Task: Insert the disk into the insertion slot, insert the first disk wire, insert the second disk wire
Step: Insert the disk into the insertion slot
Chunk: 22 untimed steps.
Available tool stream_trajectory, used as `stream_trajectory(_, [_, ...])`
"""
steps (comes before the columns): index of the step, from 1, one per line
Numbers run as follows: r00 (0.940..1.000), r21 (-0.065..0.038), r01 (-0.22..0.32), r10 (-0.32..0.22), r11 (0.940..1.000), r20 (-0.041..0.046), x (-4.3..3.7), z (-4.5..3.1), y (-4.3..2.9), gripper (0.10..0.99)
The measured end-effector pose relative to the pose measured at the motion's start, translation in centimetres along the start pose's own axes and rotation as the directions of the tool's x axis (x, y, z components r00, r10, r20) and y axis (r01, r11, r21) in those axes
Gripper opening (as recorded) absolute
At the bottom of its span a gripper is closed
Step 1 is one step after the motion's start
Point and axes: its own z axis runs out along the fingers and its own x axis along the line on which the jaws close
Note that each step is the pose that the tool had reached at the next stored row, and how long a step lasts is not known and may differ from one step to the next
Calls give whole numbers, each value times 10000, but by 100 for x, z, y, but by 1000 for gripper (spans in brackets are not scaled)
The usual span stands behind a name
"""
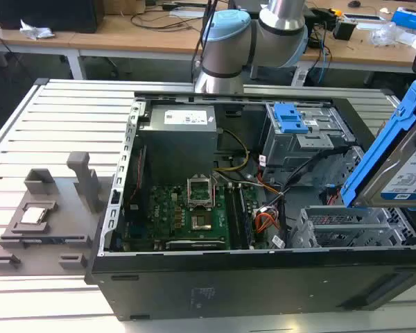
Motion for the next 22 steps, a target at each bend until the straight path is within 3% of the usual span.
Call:
stream_trajectory(5, [10000,-1,-1,1,10000,0,0,69,13,361])
stream_trajectory(22, [10000,-1,0,0,10000,0,-5,124,197,361])
